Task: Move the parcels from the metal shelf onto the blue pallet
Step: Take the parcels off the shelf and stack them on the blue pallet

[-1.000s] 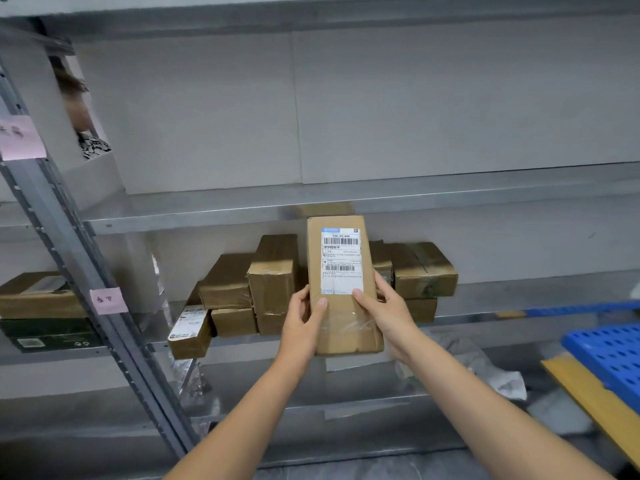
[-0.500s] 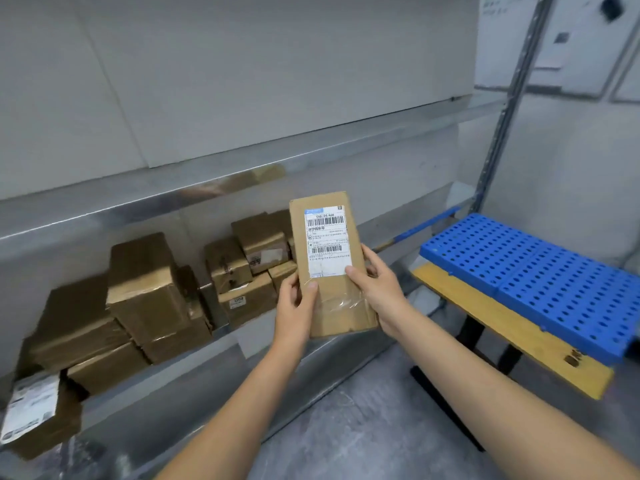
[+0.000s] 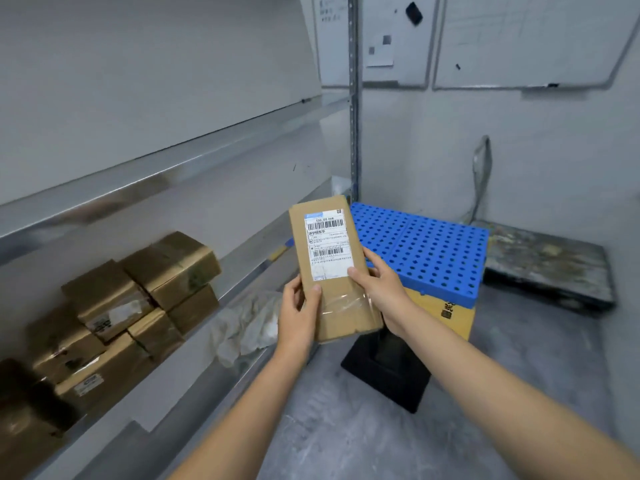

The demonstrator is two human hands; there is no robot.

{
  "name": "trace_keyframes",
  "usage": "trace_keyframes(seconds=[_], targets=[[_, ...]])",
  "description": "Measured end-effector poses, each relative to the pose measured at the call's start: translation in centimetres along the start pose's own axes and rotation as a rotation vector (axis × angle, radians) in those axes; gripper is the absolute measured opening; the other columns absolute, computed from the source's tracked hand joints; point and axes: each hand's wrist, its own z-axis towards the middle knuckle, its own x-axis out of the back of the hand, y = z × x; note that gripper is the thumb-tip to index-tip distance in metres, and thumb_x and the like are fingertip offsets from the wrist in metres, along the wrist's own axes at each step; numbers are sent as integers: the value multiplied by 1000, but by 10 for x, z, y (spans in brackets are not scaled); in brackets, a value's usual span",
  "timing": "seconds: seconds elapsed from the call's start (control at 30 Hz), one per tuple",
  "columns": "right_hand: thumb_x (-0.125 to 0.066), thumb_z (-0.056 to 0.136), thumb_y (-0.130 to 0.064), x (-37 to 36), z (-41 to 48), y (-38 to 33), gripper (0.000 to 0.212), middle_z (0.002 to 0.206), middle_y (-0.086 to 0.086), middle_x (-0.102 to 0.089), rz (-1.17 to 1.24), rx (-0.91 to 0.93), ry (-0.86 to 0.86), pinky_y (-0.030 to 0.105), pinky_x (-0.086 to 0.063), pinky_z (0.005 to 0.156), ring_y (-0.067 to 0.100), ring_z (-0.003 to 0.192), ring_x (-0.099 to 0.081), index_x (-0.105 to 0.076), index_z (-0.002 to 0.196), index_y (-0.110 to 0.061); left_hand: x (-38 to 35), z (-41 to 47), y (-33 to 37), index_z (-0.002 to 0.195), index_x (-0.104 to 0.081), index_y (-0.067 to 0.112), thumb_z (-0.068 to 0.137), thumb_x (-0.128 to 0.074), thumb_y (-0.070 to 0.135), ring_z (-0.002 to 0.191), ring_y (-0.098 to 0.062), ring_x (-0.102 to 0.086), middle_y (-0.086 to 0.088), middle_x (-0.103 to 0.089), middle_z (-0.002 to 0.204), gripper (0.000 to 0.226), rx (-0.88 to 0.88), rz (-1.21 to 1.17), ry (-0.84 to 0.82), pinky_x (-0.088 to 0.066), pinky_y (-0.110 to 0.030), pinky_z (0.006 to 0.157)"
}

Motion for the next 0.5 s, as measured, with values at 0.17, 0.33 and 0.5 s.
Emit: trace_keyframes(seconds=[0.17, 0.33, 0.5], targets=[[-63, 91, -25, 98, 41, -4, 54, 121, 0, -62, -19, -15, 55, 43, -55, 88, 19, 101, -65, -43, 140, -39, -104, 16, -17, 119, -57, 23, 94, -62, 22, 107, -2, -64, 6, -69, 117, 26, 22, -21, -61, -50, -18, 84], [-62, 92, -23, 207, 83, -19, 51, 120, 1, -61, -24, 0, 109, 40, -56, 83, 20, 100, -64, -45, 138, -38, -226, 30, -24, 122, -57, 20, 93, -63, 26, 104, -1, -65, 8, -69, 116, 29, 52, -40, -91, -51, -15, 78], [-62, 92, -22, 294, 115, -28, 53, 120, 2, -62, -11, -10, 136, 27, -54, 66, 18, 96, -66, -44, 140, -36, -318, 41, -28, 121, -57, 27, 93, -63, 31, 99, 6, -64, 15, -67, 113, 29, 61, -11, -125, -50, -8, 72]])
